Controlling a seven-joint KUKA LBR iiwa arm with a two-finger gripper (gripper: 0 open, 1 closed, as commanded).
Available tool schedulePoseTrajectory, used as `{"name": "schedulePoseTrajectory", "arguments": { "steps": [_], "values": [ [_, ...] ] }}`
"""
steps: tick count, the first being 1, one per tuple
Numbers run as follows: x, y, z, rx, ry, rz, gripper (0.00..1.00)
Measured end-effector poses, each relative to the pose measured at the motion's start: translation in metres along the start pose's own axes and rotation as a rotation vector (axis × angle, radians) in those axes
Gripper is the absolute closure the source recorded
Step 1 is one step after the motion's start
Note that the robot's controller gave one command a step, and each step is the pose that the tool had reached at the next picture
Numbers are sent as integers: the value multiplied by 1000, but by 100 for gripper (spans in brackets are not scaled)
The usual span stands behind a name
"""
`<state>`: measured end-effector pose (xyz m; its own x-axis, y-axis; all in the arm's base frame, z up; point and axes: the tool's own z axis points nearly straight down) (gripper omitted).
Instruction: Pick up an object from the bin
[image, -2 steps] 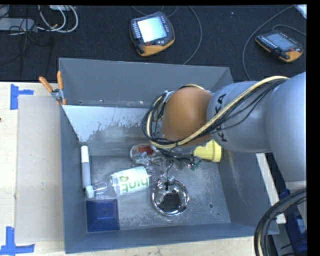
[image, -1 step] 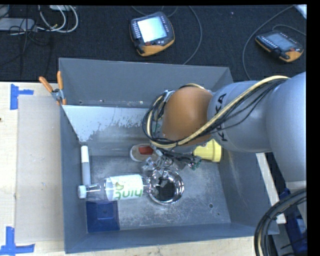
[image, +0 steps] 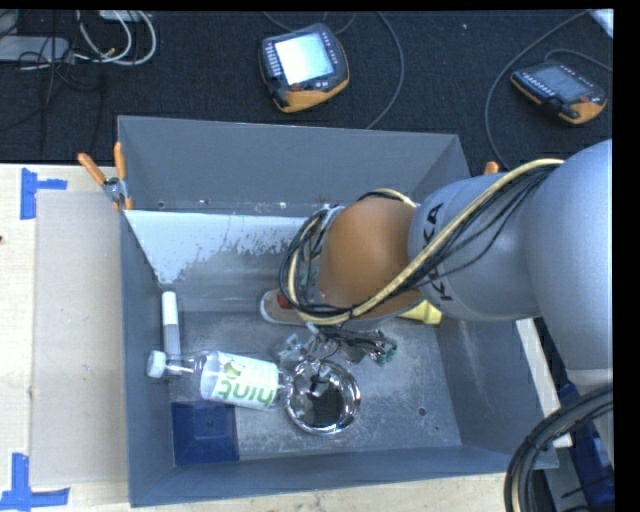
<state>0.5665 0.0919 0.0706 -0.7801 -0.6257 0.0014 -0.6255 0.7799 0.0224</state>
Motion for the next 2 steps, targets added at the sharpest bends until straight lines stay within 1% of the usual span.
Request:
{"name": "schedulePoseTrajectory", "arguments": {
  "steps": [1, 2],
  "values": [
    [0, 0, 1, -1, 1, -2, 0],
    [52, -19, 1, -3, 4, -181, 0]
  ]
}}
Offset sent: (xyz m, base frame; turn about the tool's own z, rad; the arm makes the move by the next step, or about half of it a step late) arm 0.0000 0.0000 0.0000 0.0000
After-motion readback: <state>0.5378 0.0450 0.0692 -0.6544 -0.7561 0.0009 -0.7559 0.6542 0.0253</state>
